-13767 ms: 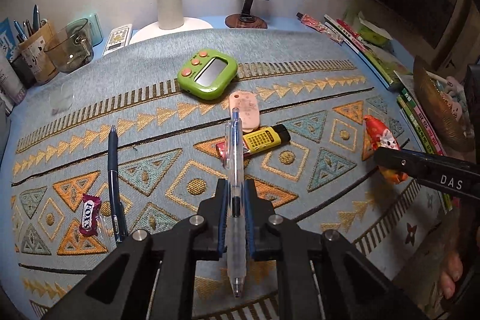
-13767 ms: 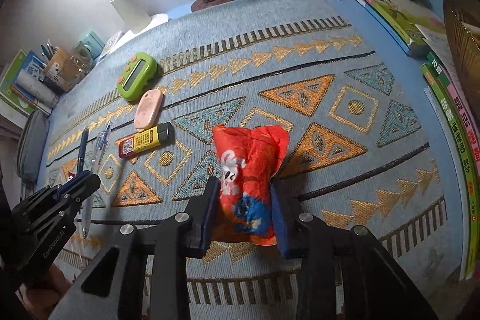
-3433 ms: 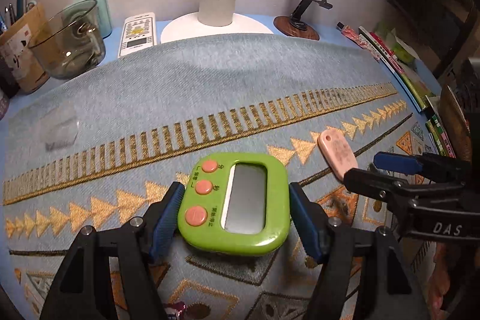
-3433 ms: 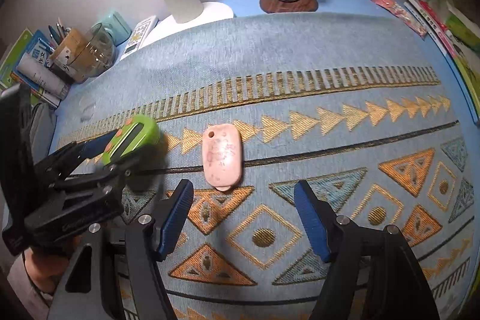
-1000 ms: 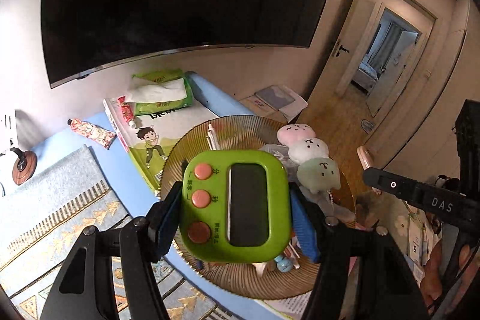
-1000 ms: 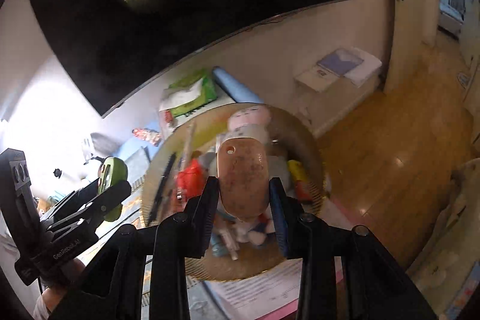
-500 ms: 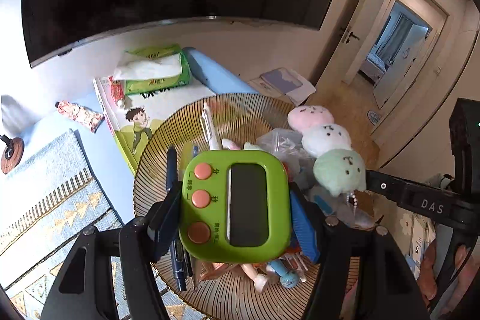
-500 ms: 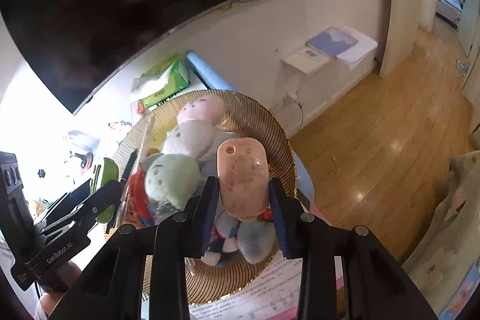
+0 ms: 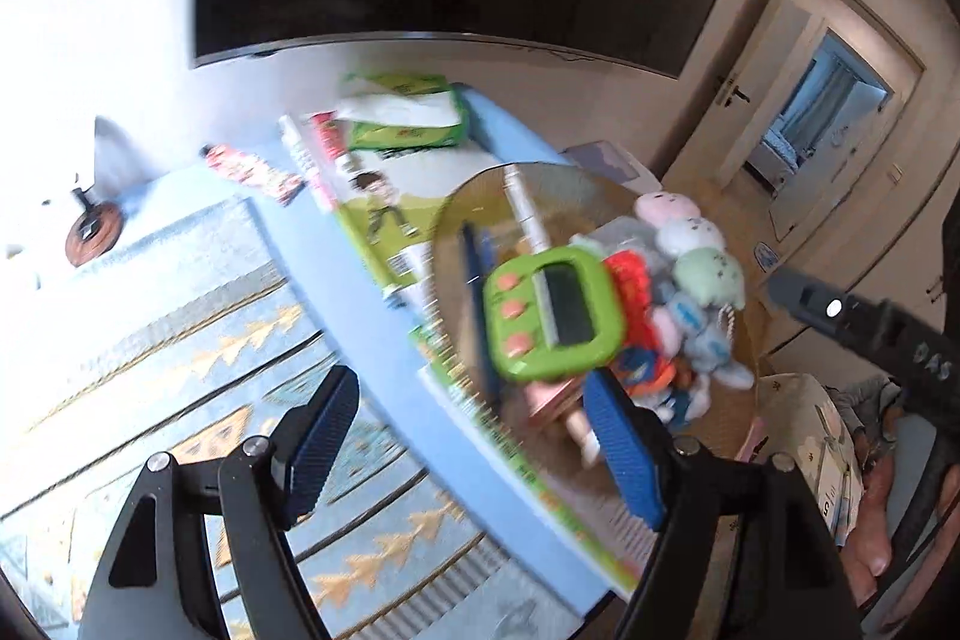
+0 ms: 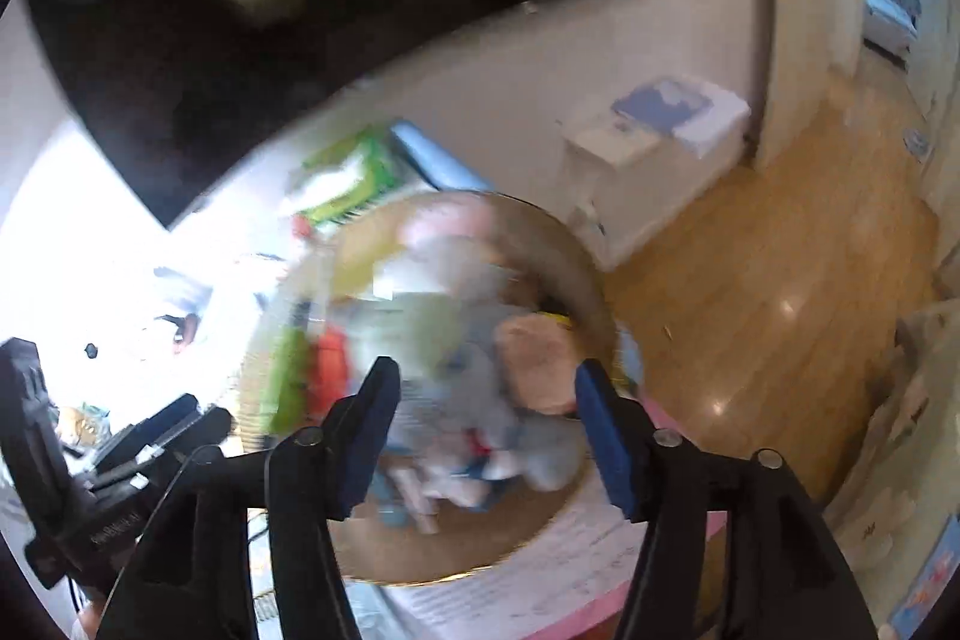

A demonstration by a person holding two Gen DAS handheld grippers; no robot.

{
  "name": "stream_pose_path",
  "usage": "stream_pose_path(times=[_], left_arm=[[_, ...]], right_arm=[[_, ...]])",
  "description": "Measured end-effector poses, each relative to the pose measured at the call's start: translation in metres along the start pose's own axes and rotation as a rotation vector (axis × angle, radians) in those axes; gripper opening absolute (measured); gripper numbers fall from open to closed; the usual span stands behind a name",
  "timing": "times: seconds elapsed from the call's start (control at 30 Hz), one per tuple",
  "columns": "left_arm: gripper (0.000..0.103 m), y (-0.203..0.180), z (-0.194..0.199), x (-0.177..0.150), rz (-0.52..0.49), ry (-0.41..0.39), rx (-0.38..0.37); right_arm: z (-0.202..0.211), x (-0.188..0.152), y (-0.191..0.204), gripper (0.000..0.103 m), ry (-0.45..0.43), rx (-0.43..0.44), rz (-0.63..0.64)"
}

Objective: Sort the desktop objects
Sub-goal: 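Move both open tools back over the desk, then grasp the red candy wrapper with the left tool while the right tool grasps the clear pen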

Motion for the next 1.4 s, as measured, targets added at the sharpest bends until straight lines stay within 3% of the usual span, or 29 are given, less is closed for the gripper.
stream_pose_path(times=[0.17,0.4,0.6,0.7,0.9,1.0,1.07,1.13,1.3,1.4], left_arm=[[0.076,0.060,0.043,-0.027,0.072,0.007,0.098],[0.076,0.164,0.115,-0.071,0.213,-0.008,0.287],[0.076,0.258,0.181,-0.125,0.345,-0.030,0.485],[0.076,0.302,0.206,-0.151,0.388,-0.023,0.540],[0.074,0.368,0.218,-0.192,0.432,0.026,0.572],[0.074,0.383,0.219,-0.205,0.454,0.020,0.553],[0.074,0.389,0.215,-0.211,0.435,0.033,0.546],[0.074,0.393,0.208,-0.216,0.411,0.048,0.535],[0.070,0.400,0.185,-0.224,0.327,0.091,0.497],[0.069,0.395,0.176,-0.222,0.225,0.086,0.518]], right_arm=[[0.012,-0.017,0.074,0.073,-0.009,0.136,0.098],[-0.004,-0.064,0.181,0.078,0.131,0.365,0.182],[-0.011,-0.106,0.263,0.078,0.208,0.470,0.272],[-0.013,-0.129,0.295,0.078,0.254,0.500,0.294],[-0.014,-0.176,0.353,0.078,0.311,0.538,0.387],[-0.015,-0.200,0.379,0.071,0.339,0.553,0.451],[-0.014,-0.217,0.392,0.055,0.356,0.555,0.492],[-0.015,-0.233,0.404,0.046,0.392,0.565,0.518],[-0.015,-0.261,0.424,0.044,0.438,0.563,0.572],[-0.017,-0.269,0.430,0.044,0.451,0.545,0.580]])
Point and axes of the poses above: each gripper's, at about its wrist camera, not at the fingertips, and z roughly against the way its jaws point, y to its left, x to its top, the point moved 1 cm from there along -z, roughly the way its jaws point, and after that the axes turned 8 degrees about -y, right-handed, at the moved point
